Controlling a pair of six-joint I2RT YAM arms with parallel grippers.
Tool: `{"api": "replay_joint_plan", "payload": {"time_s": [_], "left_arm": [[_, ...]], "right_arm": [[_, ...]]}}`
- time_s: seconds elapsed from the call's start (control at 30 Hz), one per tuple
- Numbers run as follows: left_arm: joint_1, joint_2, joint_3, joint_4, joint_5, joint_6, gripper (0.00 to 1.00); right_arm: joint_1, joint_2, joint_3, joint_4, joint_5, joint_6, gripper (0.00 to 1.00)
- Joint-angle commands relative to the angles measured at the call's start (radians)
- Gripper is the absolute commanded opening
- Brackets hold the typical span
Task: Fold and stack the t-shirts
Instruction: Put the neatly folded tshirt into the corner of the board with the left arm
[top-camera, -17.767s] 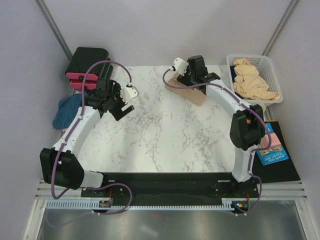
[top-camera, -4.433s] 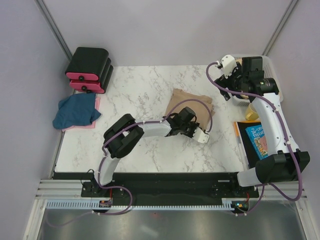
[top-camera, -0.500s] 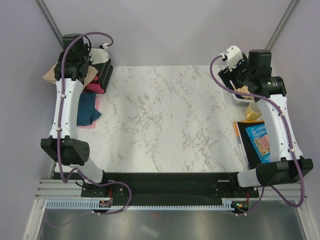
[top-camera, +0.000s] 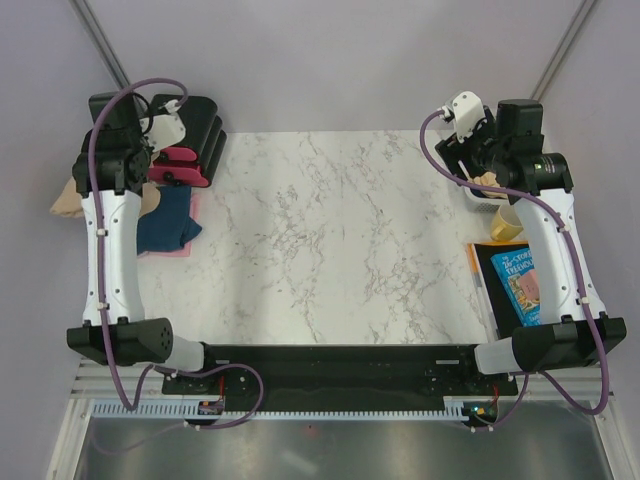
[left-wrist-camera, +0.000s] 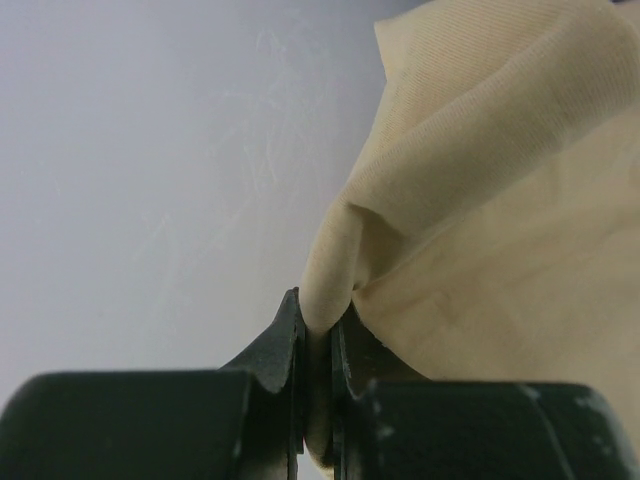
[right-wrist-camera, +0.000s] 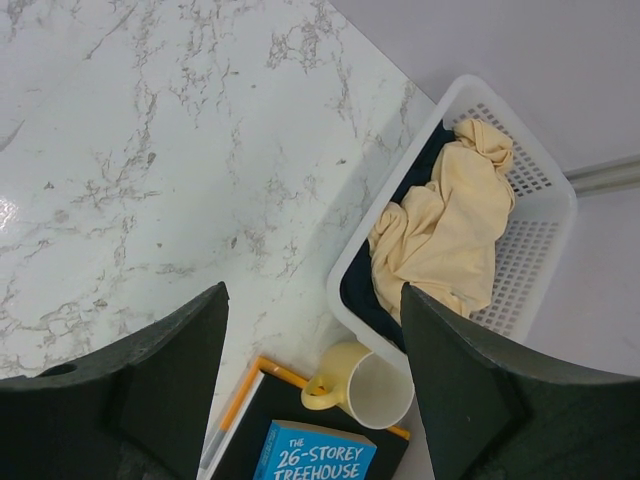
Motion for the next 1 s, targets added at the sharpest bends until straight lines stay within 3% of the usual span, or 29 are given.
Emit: {"api": "replay_joint_plan", "payload": {"time_s": [0.0, 0.17, 0.33, 0.7, 0.97], "left_arm": [[0.061, -0.065, -0.009, 0.01, -0.044, -0.063, 0.02], [0.104, -0.058, -0.062, 0.036, -0.007, -0.114, 0.02], [0.122, -0.043, -0.154, 0.178, -0.015, -0.154, 0.02], [0.148, -0.002, -0.231, 0.39, -0.059, -0.096, 0.02], [0.15, -0.026, -0.403, 0.698, -0.119, -0.008, 0.02]], "right_arm": [[0.003, -0.022, 0.003, 0.033, -0.029, 0.022, 0.77], [0.008, -0.015, 0.009, 0.033, -0.042, 0.028, 0.77], [0.009, -0.029, -0.004, 0.031, -0.039, 0.031, 0.77], [0.009, -0.045, -0.036, 0.03, -0.023, 0.031, 0.77], [0.008, -0.041, -0.039, 0.03, -0.028, 0.034, 0.77]]}}
